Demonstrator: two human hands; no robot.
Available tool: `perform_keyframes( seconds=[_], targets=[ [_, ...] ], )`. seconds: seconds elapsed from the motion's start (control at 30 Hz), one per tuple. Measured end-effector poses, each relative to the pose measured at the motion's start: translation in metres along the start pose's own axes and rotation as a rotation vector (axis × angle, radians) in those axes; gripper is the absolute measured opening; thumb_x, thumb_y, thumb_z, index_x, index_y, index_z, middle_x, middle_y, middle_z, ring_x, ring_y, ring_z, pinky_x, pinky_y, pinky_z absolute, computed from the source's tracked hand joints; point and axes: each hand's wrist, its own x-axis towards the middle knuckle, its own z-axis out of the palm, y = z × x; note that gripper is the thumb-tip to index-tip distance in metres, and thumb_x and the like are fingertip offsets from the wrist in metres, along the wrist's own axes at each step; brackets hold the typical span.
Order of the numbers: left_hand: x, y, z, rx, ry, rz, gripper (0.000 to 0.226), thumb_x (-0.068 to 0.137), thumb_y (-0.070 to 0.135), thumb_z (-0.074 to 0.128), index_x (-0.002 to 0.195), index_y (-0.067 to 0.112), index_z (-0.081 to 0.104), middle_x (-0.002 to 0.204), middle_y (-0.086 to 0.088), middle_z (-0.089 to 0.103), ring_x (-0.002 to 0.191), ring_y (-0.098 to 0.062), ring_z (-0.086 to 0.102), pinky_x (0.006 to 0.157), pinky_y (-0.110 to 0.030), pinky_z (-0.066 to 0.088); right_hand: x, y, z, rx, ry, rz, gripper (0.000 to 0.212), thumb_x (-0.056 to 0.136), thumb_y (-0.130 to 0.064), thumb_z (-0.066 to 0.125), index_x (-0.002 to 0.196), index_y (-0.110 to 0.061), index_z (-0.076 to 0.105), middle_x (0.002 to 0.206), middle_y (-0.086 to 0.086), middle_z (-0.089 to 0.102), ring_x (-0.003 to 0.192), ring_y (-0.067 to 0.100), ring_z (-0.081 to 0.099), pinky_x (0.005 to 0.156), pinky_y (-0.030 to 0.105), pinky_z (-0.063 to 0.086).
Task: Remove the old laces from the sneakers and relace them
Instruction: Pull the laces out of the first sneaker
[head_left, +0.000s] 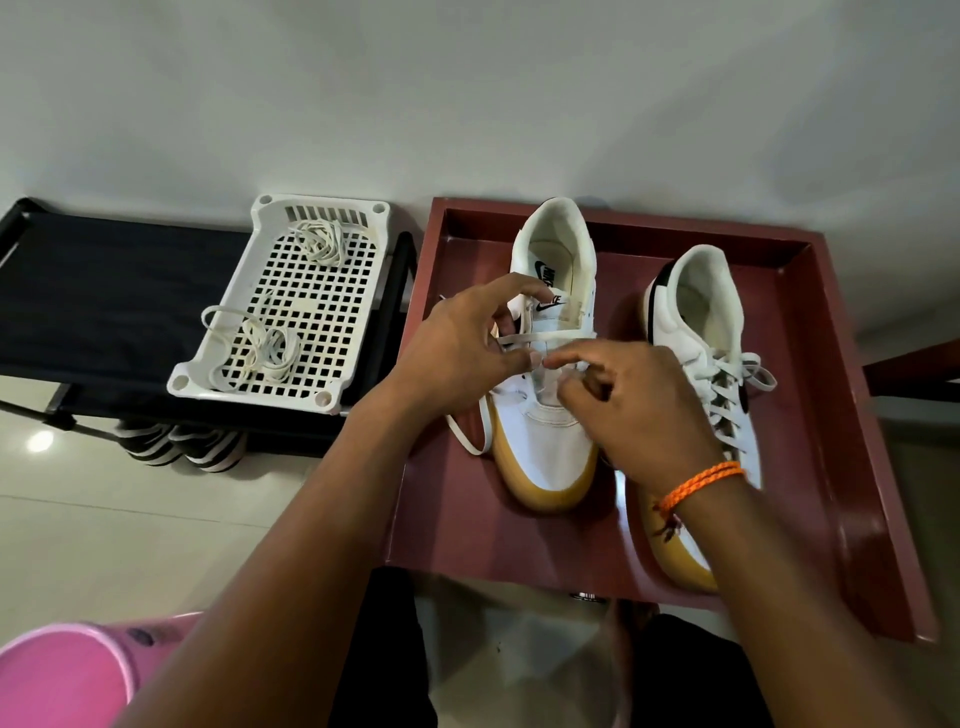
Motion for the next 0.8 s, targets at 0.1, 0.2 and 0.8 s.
perform_keyframes(
  seconds=[0.1, 0.2, 0.8],
  targets=[
    [0.001, 0.000, -0.001, -0.006, -0.003, 0.007, 0.054, 0.088, 0.023, 0.085, 0.133, 0.043, 0.063, 0.096, 0.007, 0.064, 0.074, -0.009, 0.064, 0.076, -0.033, 0.060, -0.003, -0.002, 0.013, -0.166, -0.047, -0.030, 0.015, 0.093, -0.031, 0.060, 0.099, -0.031, 0.073, 0.066, -0.006, 0.060, 0.071, 0.019, 0.061, 0.063, 0.037, 0.052],
    [0.001, 0.000, -0.001, -0.017, -0.013, 0.004, 0.055, 0.089, 0.021, 0.085, 0.134, 0.043, 0.063, 0.098, 0.003, 0.064, 0.073, -0.009, 0.063, 0.074, -0.031, 0.059, 0.001, -0.001, 0.006, -0.074, -0.009, -0.026, 0.012, 0.086, -0.032, 0.064, 0.083, -0.026, 0.074, 0.054, -0.008, 0.056, 0.056, 0.011, 0.054, 0.057, 0.037, 0.051],
    [0.002, -0.003, 0.000, -0.034, -0.028, 0.010, 0.057, 0.088, 0.021, 0.086, 0.134, 0.044, 0.063, 0.094, 0.012, 0.063, 0.076, -0.012, 0.062, 0.081, -0.039, 0.060, 0.006, 0.001, -0.005, 0.091, 0.192, 0.016, 0.011, 0.082, -0.021, 0.074, 0.071, -0.021, 0.070, 0.047, -0.006, 0.054, 0.045, 0.011, 0.047, 0.052, 0.026, 0.041]
  ],
)
